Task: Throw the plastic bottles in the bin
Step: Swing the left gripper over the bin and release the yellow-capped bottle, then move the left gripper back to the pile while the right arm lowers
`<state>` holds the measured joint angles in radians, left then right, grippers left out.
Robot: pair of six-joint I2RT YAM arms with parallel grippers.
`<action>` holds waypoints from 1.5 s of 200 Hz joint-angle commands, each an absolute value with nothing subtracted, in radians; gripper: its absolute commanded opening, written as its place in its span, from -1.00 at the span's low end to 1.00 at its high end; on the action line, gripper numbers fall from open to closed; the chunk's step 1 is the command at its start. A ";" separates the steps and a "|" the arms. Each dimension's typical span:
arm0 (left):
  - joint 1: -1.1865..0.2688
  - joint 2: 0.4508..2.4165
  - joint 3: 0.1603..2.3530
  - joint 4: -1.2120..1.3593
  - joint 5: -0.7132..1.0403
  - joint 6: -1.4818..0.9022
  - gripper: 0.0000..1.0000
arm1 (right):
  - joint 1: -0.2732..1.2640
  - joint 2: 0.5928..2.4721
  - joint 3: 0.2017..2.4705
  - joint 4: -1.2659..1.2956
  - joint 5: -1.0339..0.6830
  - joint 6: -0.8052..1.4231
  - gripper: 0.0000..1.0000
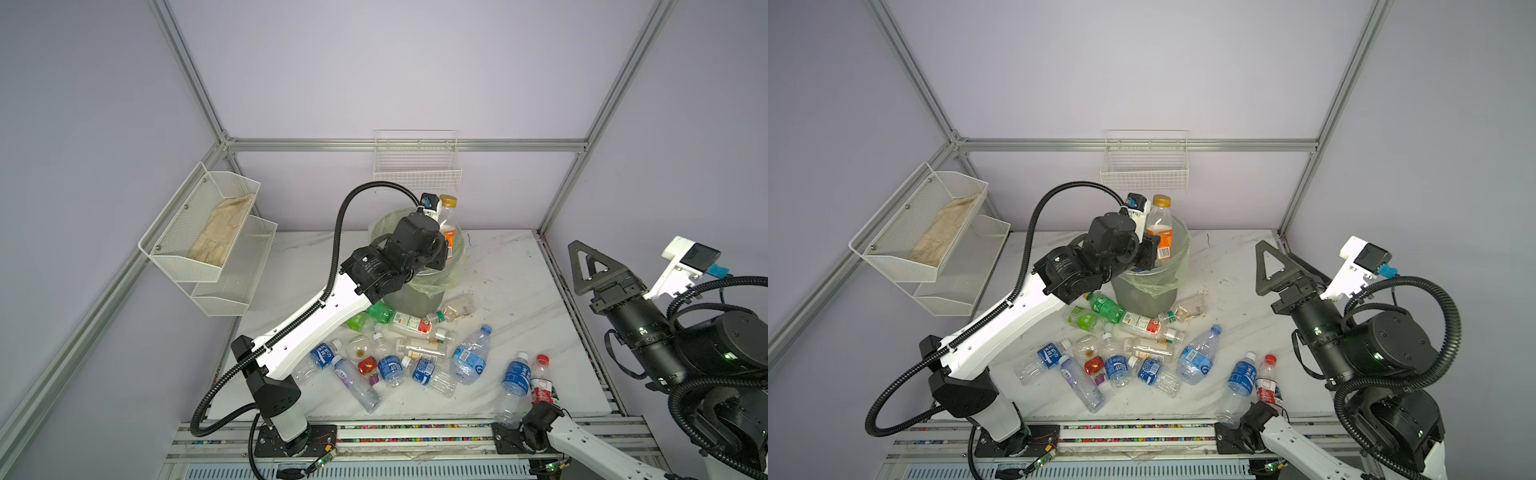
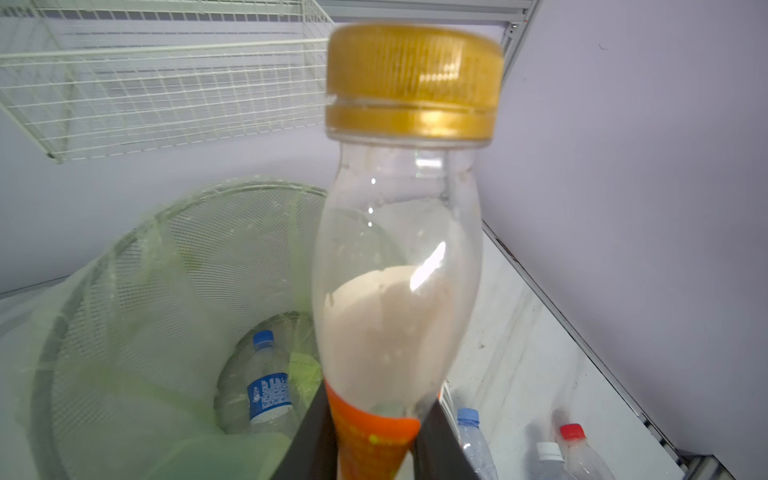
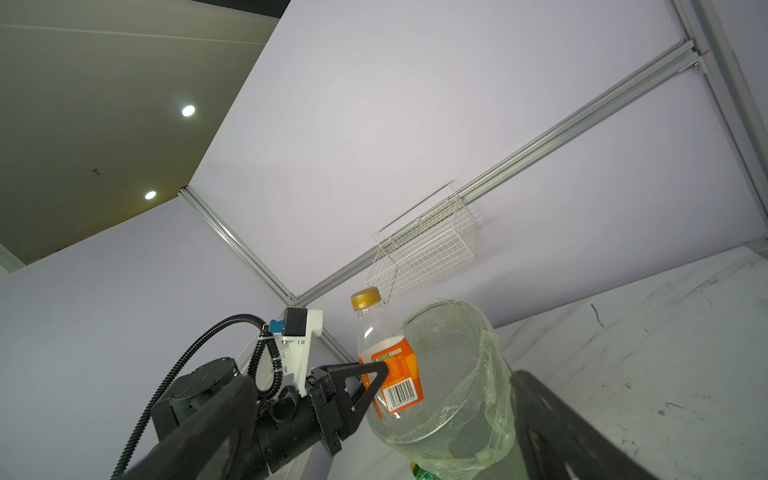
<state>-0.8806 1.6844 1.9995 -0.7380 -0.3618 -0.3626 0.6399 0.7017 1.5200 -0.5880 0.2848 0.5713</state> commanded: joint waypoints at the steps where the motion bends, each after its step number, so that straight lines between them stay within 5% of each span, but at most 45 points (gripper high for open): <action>1: -0.828 1.653 2.028 -0.754 -0.376 -0.322 -1.00 | 0.638 0.727 1.521 -0.641 0.318 0.597 0.94; 49: -0.711 1.727 2.085 -0.869 -0.278 -0.321 -0.99 | 0.638 0.816 1.556 -0.807 0.405 0.656 0.95; 54: -0.698 1.752 2.121 -0.919 -0.260 -0.324 -0.62 | 0.638 0.823 1.558 -0.826 0.422 0.671 0.95; 59: -0.691 1.779 2.165 -0.973 -0.251 -0.322 0.27 | 0.638 0.832 1.560 -0.850 0.446 0.683 0.95; 64: -0.691 1.802 2.213 -1.027 -0.266 -0.320 0.81 | 0.638 0.843 1.564 -0.885 0.477 0.707 0.95; 69: -0.696 1.818 2.253 -1.067 -0.296 -0.325 1.00 | 0.639 0.853 1.567 -0.919 0.504 0.729 0.95; 135: -0.829 1.657 2.181 -0.974 -0.457 -0.265 1.00 | 0.638 0.899 1.483 -0.996 0.546 0.863 0.95; 300: -1.254 1.493 1.698 -0.858 -0.390 -0.415 1.00 | 0.638 0.904 1.377 -1.080 0.620 0.985 0.95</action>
<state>-1.2106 1.5066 1.7695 -0.8986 -0.4034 -0.3588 0.6399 0.9028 1.3830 -1.0458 0.5880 0.9604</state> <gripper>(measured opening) 0.998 0.974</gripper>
